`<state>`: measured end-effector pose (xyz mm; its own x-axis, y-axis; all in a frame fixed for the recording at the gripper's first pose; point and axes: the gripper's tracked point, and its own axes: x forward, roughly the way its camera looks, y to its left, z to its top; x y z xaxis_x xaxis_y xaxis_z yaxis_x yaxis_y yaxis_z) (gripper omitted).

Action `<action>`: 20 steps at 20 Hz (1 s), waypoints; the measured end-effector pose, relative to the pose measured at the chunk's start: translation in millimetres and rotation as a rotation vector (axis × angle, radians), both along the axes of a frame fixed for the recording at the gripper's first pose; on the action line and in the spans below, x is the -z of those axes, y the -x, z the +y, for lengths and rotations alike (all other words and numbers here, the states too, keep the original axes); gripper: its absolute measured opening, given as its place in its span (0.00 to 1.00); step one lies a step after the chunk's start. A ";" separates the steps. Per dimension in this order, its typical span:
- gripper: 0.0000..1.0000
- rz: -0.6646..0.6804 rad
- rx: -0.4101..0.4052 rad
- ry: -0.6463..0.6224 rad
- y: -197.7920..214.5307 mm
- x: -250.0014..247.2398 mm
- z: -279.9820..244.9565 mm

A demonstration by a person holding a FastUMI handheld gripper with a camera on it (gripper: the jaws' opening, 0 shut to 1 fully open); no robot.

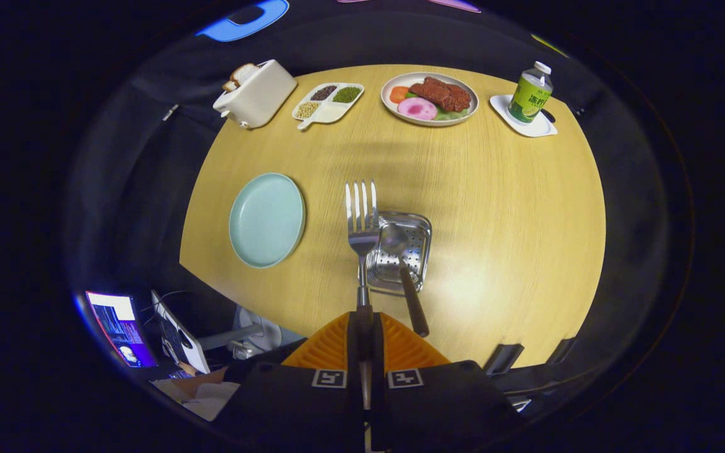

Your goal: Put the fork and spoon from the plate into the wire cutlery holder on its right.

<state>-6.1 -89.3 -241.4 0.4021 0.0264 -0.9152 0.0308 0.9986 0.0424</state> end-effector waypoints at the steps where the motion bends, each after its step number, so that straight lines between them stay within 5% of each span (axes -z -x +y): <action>1: 0.09 0.040 -0.011 0.013 3.1 5.6 -6.6; 8: 0.09 0.328 -0.019 -0.038 15.1 28.1 -6.9; 20: 0.12 0.434 0.047 -0.024 -3.5 35.5 -14.6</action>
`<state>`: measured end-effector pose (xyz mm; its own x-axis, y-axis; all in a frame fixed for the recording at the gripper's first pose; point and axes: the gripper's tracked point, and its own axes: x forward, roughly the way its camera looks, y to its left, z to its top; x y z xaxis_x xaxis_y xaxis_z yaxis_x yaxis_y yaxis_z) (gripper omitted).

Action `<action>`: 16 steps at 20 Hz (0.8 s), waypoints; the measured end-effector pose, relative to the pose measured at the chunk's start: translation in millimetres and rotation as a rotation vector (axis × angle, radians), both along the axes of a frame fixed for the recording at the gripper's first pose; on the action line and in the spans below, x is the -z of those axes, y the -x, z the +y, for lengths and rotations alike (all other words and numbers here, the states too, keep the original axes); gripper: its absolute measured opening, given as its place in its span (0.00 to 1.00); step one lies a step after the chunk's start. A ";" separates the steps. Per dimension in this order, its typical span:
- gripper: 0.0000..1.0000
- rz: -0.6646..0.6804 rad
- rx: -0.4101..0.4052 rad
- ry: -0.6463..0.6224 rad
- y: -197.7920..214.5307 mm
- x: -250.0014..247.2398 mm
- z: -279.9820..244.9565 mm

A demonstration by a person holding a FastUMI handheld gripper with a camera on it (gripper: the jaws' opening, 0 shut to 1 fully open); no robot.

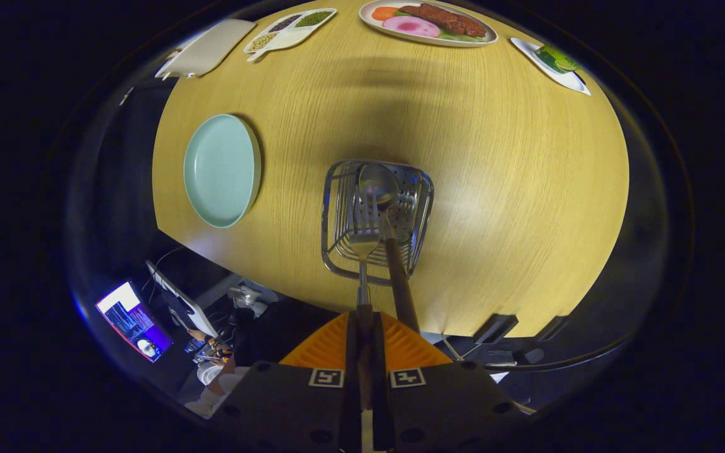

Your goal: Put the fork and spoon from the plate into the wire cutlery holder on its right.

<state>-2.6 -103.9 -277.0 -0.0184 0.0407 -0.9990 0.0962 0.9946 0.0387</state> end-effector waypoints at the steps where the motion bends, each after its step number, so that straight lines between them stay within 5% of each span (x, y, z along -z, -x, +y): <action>1: 0.14 -0.009 0.010 -0.001 -2.4 -1.4 -0.3; 5: 0.20 -0.061 0.027 -0.026 -10.3 -12.3 0.7; 9: 0.62 -0.218 -0.004 -0.065 -26.4 -45.4 9.4; 10: 0.82 -0.276 -0.003 -0.082 -31.9 -56.4 14.8; 12: 0.98 -0.385 0.004 -0.093 -39.6 -80.1 18.7; 16: 0.99 -0.597 0.031 -0.103 -42.9 -137.1 22.7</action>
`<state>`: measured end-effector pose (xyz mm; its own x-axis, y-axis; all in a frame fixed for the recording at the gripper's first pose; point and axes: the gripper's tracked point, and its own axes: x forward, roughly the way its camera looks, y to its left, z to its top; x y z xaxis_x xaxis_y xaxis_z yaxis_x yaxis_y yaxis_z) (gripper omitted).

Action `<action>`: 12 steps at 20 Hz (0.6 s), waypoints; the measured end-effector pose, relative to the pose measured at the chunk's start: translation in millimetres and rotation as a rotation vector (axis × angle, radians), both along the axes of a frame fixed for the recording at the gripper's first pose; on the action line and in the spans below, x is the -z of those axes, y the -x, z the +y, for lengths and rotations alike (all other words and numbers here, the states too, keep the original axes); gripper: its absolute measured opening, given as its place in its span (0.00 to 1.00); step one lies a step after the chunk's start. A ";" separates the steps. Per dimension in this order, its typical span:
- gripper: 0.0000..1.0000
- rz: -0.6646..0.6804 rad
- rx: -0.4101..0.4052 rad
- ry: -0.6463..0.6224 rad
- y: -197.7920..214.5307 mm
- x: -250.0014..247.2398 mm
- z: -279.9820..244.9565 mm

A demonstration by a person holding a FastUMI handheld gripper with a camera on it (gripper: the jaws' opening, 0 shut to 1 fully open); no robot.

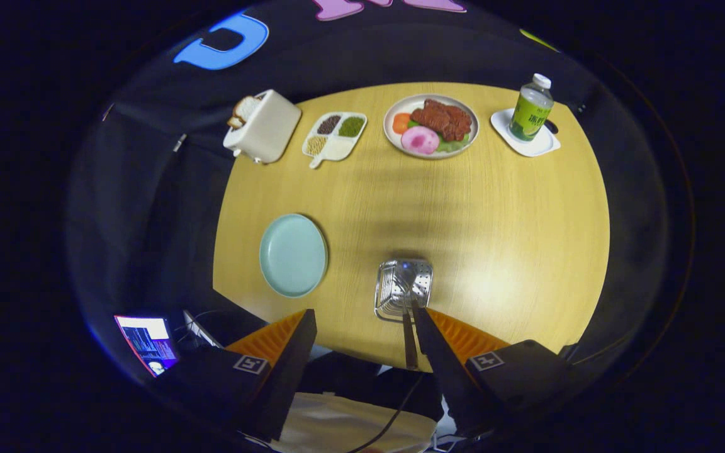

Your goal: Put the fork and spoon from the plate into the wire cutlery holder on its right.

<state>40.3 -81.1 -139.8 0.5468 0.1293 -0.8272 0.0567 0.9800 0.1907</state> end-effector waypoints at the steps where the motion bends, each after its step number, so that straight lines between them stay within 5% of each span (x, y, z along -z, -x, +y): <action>1: 0.99 -0.063 0.007 0.007 -0.2 -15.1 -1.6; 12: 0.99 -0.884 0.111 0.301 28.8 -226.6 -23.9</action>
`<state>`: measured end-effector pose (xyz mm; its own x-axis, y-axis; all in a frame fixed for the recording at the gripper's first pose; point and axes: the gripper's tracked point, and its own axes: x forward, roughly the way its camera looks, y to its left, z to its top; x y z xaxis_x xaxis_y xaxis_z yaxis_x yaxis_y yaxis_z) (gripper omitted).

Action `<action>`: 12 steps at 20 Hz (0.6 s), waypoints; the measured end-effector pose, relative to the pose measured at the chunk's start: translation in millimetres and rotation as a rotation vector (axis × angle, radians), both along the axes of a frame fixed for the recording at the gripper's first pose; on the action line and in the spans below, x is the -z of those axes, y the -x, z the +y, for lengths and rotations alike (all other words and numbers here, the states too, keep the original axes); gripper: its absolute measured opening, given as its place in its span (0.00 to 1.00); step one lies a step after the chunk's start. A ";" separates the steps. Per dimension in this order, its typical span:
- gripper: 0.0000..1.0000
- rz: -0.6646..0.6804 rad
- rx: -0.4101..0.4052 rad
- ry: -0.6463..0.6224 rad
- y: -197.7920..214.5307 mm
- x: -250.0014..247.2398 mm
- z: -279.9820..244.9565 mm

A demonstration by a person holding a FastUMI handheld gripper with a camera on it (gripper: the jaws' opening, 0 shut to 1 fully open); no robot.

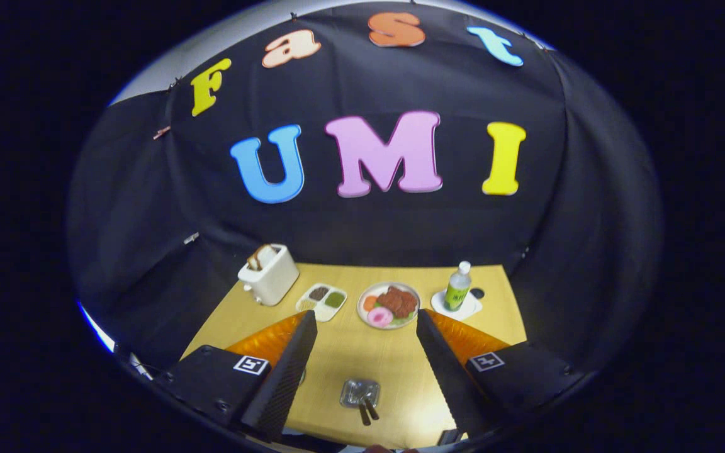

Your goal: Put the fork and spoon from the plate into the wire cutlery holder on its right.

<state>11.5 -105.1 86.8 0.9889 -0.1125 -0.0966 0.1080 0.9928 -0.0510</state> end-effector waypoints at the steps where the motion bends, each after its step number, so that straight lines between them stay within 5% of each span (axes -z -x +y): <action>1: 0.99 -0.067 0.011 0.008 6.1 -14.4 -0.4; 12: 0.98 -0.477 0.052 0.084 60.8 -85.5 -6.4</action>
